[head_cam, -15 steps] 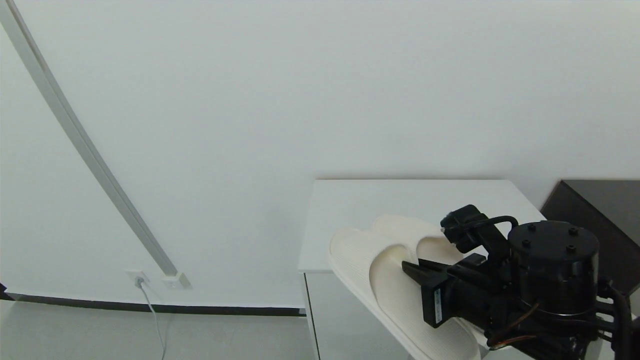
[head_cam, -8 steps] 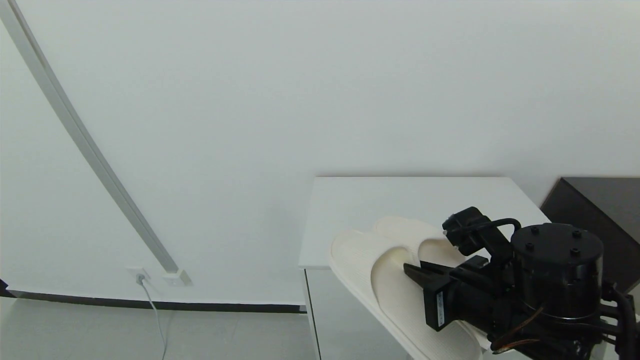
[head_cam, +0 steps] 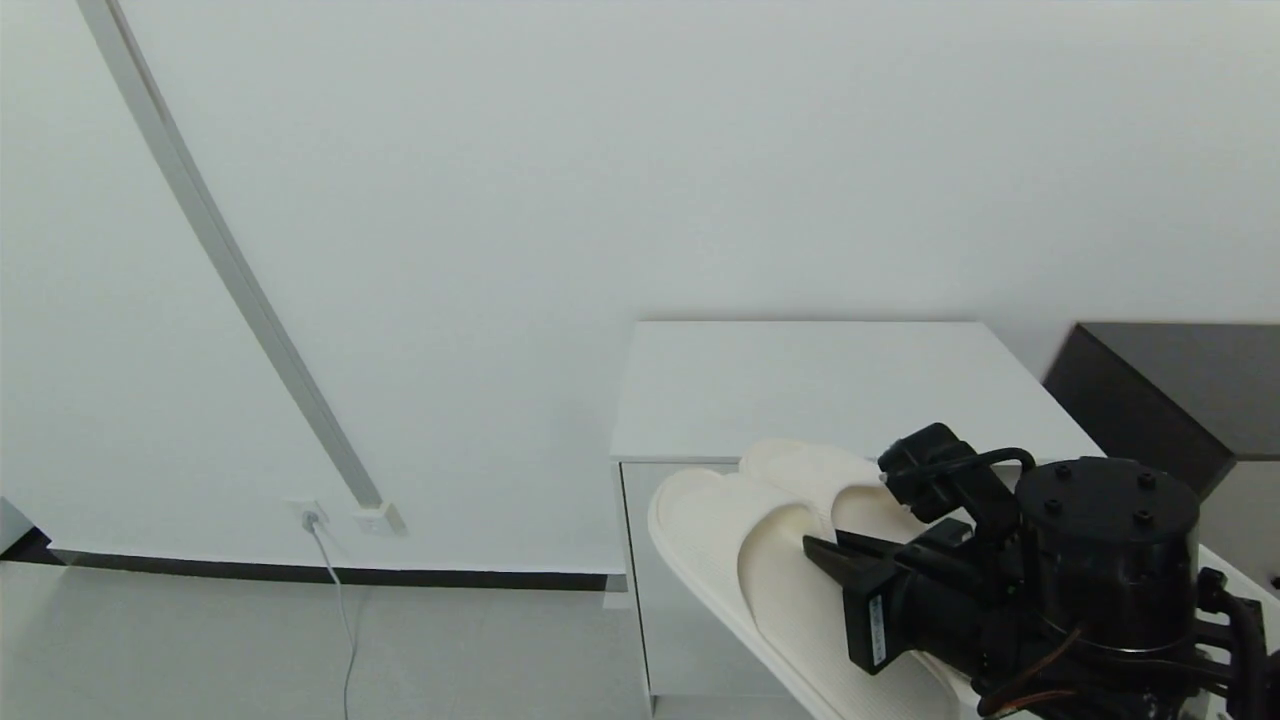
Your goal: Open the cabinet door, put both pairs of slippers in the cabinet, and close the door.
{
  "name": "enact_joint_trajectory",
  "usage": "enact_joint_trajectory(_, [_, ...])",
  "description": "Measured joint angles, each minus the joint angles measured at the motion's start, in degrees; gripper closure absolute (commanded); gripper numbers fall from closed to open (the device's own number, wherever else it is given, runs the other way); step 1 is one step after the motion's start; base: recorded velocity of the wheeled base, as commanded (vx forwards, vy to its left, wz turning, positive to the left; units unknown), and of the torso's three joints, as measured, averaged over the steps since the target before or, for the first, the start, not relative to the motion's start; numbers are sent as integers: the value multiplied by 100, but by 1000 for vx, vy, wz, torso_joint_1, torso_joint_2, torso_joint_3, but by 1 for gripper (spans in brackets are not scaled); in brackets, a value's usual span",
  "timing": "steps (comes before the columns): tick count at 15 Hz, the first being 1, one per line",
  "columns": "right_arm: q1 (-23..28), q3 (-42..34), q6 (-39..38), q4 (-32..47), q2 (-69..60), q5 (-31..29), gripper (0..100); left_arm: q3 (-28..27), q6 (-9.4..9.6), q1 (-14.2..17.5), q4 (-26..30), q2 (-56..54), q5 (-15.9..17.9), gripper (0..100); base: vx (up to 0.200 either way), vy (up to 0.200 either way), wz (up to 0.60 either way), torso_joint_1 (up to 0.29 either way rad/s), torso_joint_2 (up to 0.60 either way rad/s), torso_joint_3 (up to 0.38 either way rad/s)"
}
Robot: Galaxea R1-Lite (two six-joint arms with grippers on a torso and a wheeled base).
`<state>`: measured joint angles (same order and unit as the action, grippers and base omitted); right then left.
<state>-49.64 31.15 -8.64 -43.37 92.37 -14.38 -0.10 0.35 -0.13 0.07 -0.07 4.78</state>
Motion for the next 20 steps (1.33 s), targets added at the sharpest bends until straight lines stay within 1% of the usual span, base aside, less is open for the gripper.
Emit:
enact_joint_trajectory(8, [-52,-59,20,-110,52,0,100,0,-9,-5,2,0,-2,100,0,0,0,0,0,0])
enact_joint_trajectory(12, [-77,-78,35,-343,156,-61,100,0,-4,-2,2,0,-2,100,0,0,0,0,0,0])
enact_joint_trajectory(20, [-96,-91,16,-354,236,-63,100,0,-6,2,0,0,-2,100,0,-200,0,6,1,1])
